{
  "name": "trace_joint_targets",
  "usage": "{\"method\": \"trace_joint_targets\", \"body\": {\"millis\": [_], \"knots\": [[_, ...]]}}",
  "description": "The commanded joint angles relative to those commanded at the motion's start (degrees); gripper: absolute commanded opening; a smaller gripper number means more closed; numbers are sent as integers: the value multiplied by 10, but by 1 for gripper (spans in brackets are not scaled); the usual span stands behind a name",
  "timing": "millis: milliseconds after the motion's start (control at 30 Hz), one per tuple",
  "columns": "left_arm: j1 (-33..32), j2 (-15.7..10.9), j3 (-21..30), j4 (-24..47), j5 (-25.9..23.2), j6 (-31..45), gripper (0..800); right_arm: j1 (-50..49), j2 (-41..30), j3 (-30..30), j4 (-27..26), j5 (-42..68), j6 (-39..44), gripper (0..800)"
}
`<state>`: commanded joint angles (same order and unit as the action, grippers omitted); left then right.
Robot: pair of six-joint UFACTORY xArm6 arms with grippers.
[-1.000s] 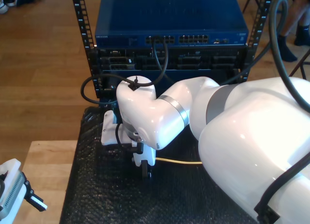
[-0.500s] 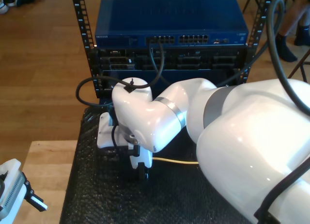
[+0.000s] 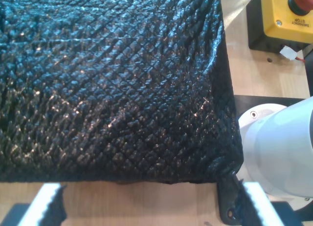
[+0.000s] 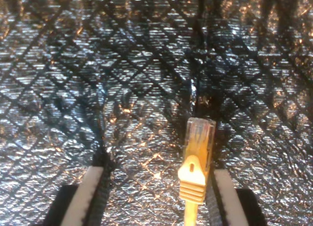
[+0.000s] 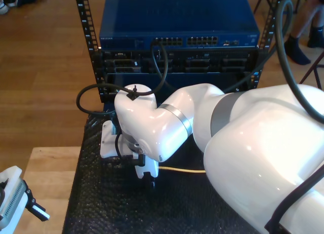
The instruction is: Grab the cable and plug it in
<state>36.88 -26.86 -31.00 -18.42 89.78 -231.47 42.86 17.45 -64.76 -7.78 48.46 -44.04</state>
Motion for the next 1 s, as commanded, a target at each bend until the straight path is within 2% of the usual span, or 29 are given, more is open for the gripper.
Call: {"method": "trace_joint_targets", "body": {"millis": [167, 367, 733, 1000], "knots": [[0, 0, 0, 0, 0, 0, 800, 0, -4, -1, -3, 0, 0, 385], [0, 0, 0, 1, 0, 0, 800, 0, -7, 0, -20, 0, 2, 363], [1, -1, 0, 0, 1, 0, 800, 0, -8, 2, -21, 0, 3, 323], [1, -1, 0, 0, 1, 0, 800, 0, -8, 3, -32, -1, 9, 263]]}}
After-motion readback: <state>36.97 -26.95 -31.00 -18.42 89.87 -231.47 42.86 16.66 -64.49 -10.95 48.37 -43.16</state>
